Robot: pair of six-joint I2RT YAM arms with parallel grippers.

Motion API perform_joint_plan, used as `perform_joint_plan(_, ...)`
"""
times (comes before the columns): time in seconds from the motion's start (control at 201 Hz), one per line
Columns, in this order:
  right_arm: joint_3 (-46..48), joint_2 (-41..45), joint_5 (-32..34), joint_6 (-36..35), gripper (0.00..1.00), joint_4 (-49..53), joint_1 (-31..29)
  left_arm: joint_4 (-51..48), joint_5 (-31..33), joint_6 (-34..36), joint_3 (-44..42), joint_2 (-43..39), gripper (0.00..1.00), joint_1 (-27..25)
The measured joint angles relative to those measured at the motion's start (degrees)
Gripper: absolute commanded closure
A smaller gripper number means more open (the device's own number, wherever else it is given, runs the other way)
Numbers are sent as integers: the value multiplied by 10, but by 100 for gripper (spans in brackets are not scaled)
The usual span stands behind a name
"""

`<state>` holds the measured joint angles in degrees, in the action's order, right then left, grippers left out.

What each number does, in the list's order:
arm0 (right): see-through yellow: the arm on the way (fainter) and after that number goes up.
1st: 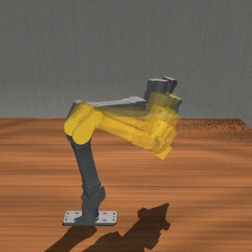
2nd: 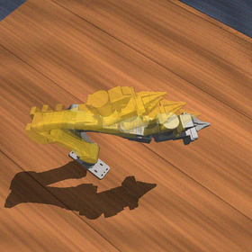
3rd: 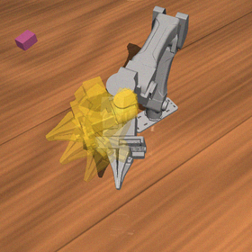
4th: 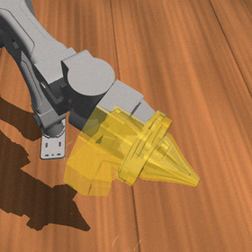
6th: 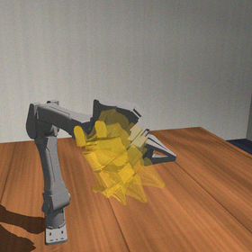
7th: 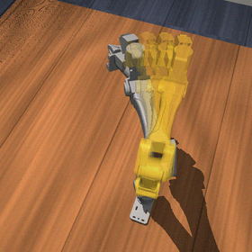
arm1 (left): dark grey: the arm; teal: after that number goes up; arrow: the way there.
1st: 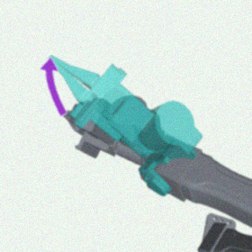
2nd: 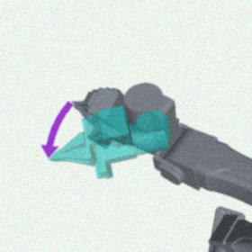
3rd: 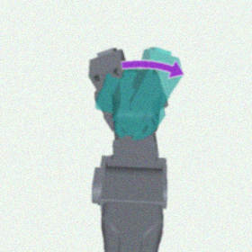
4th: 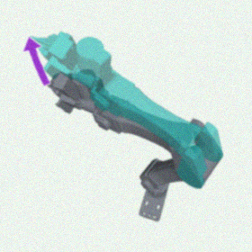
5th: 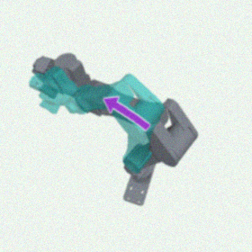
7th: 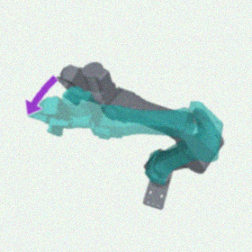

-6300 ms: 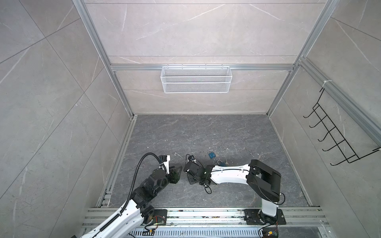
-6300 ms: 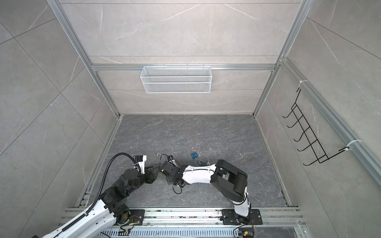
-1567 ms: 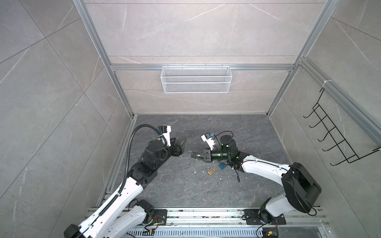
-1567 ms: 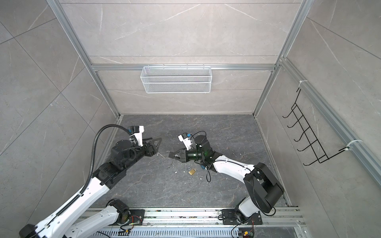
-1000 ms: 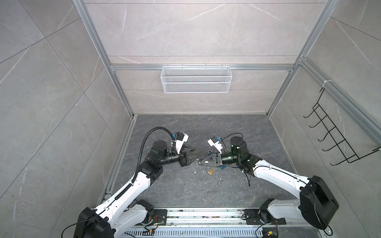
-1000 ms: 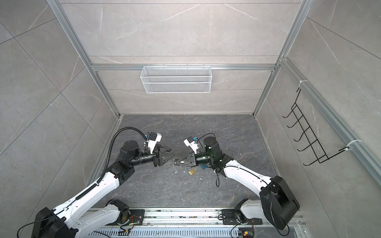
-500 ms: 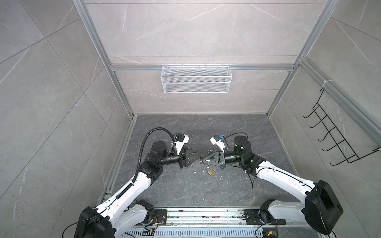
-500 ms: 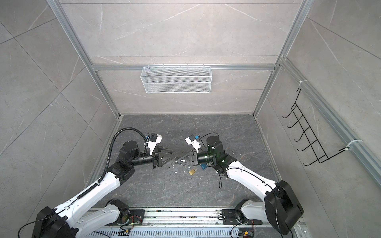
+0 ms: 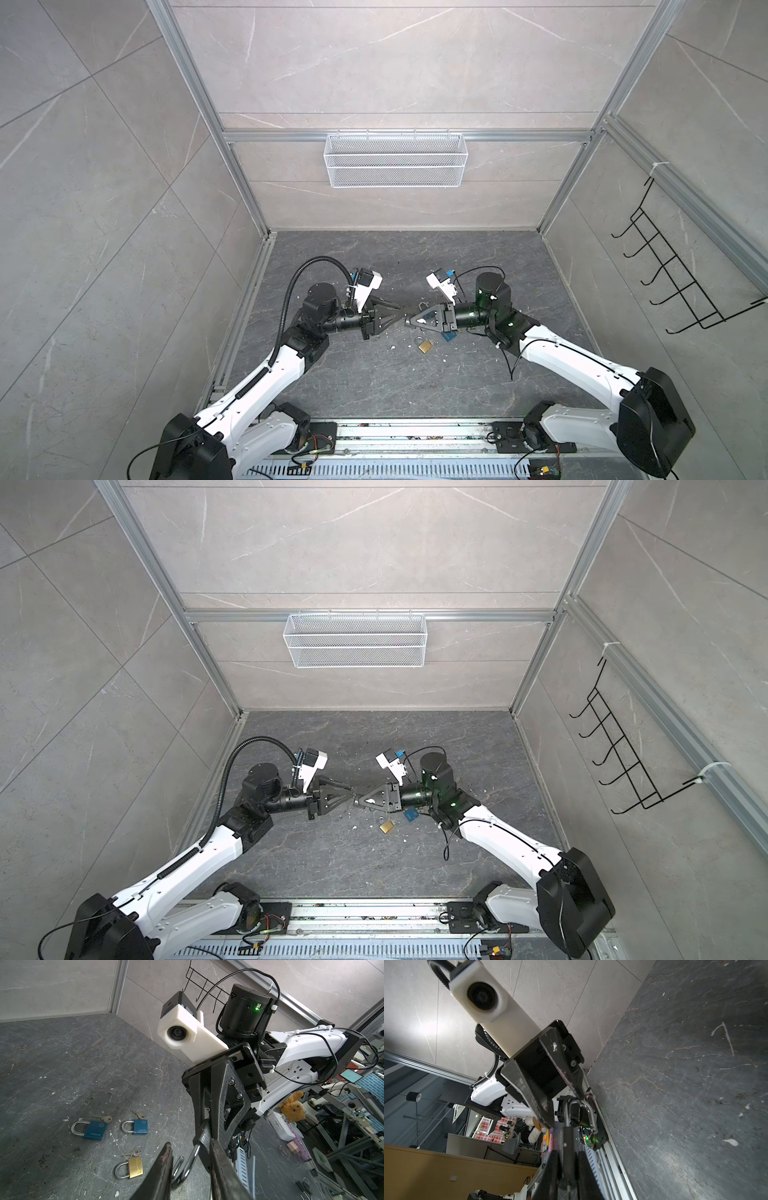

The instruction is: Lock with the key

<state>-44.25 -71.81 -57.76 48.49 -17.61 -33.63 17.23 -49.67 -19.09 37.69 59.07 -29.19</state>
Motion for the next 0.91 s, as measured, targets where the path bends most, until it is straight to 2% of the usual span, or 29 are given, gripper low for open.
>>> perform_joint_plan(0.274, 0, 0, -2, 0, 100, -7, 7, 0, 0, -1, 0, 0, 70, 3)
perform_joint_plan(0.612, 0, 8, -2, 0, 100, -7, 14, 11, 0, -11, -8, 2, 78, 4)
perform_joint_plan(0.906, -2, 8, -3, -21, 100, -1, 19, 26, -15, -30, -9, 8, 99, 6)
